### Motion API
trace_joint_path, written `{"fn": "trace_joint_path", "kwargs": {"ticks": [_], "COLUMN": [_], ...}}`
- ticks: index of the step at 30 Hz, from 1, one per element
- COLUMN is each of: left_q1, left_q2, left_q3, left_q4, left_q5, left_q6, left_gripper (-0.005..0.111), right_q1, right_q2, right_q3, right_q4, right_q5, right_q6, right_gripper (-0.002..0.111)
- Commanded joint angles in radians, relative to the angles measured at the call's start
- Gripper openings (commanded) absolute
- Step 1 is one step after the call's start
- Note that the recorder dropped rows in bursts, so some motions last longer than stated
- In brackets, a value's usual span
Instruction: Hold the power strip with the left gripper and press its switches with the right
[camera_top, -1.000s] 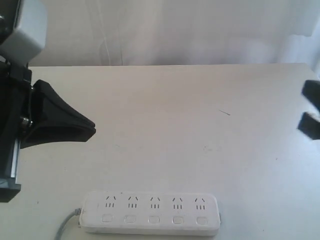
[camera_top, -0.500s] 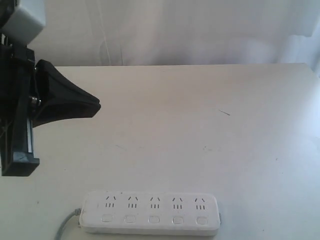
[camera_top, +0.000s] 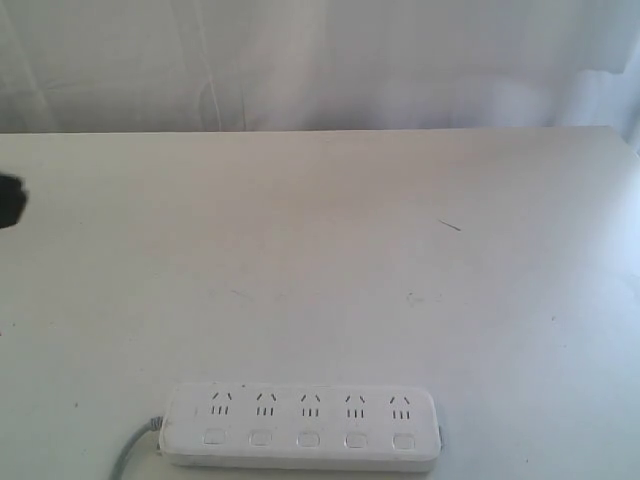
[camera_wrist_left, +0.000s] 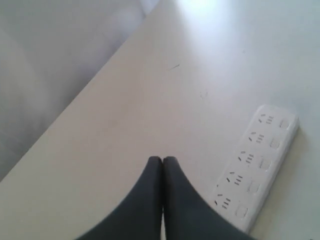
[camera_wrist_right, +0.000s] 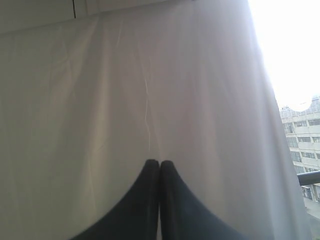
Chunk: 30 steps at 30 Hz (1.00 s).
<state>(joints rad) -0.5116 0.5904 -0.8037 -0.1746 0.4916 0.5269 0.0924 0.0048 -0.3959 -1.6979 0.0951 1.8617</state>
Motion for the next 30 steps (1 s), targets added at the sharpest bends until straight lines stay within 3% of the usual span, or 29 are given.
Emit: {"fn": "trace_joint_path", "kwargs": {"ticks": [1,10,13,18,30], "left_q1": [0.0,0.0,0.0,0.0,0.0], "left_q2": [-0.185,-0.334,-0.334,-0.334,-0.334], "left_q3": [0.111,0.258,0.286,0.296,0.296], "left_q4": [0.082,0.051,0.027,0.023,0.009], "left_q5": [0.054,0.033,0.027,0.022,0.032], "left_q6": [-0.145,-0.224,-0.224,-0.224,-0.212], "left_gripper": [0.0,0.0,0.0,0.0,0.0], "right_q1": [-0.006,-0.006,-0.006,-0.006,-0.006], "right_q2": [-0.005,-0.005,-0.005,-0.005,-0.005], "right_q3": [-0.003,0.001,0.001,0.05,0.275], "right_q4": [-0.001,-0.009,-0.046,-0.046,-0.046], "right_q5": [0.005,-0.095,-0.124,-0.126,-0.041], "right_q6": [0.004,-0.011,-0.131,-0.349,-0.34], "right_gripper": [0.0,0.0,0.0,0.0,0.0]}}
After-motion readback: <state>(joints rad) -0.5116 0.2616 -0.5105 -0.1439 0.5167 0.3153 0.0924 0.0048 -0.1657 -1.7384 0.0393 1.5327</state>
